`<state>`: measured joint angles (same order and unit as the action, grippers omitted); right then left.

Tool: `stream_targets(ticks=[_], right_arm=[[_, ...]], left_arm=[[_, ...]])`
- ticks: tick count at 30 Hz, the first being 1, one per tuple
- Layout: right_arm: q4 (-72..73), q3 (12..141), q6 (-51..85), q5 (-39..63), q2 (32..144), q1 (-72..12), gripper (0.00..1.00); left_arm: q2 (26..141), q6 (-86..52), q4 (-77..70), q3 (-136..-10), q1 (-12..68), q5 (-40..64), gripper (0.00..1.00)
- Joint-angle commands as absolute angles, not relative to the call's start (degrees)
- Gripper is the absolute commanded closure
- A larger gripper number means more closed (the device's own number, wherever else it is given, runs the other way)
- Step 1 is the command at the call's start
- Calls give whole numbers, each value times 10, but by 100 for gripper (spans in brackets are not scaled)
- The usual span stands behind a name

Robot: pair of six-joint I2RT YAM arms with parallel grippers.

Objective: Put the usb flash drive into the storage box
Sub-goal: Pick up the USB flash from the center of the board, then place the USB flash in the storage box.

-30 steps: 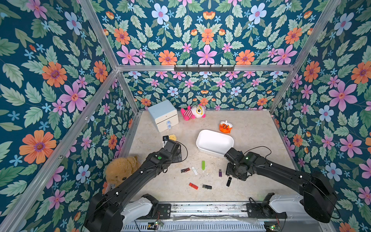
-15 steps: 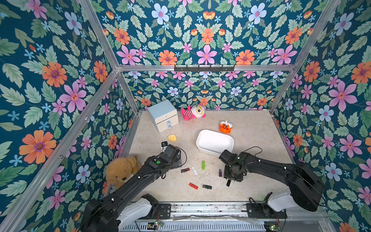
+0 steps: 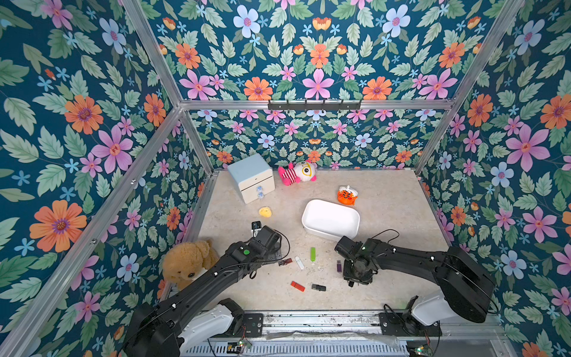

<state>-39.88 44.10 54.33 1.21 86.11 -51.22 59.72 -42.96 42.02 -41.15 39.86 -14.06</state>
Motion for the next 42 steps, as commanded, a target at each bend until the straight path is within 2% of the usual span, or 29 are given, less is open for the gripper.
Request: stream_targets(ticks=[1, 5, 14, 18, 24, 30, 37, 42], right_arm=[[-396, 443, 545, 14, 866, -513, 58], [-398, 442, 542, 14, 872, -513, 62], [-384, 419, 544, 18, 869, -513, 80], [-382, 419, 540, 18, 871, -513, 100], [-421, 441, 537, -8, 842, -513, 100], [-499, 507, 519, -41, 784, -501, 100], [-529, 560, 467, -36, 758, -437, 100], [-539, 625, 410, -31, 789, -380, 100]], left_arm=[[599, -448, 437, -410, 407, -142, 1], [598, -463, 437, -408, 422, -143, 0], [613, -526, 446, -398, 477, -132, 0], [619, -563, 448, -388, 507, -122, 1], [640, -548, 436, -401, 515, -145, 4], [713, -464, 448, -457, 515, -130, 1], [754, -429, 421, -442, 515, -108, 1], [769, -404, 403, -442, 510, -107, 1]])
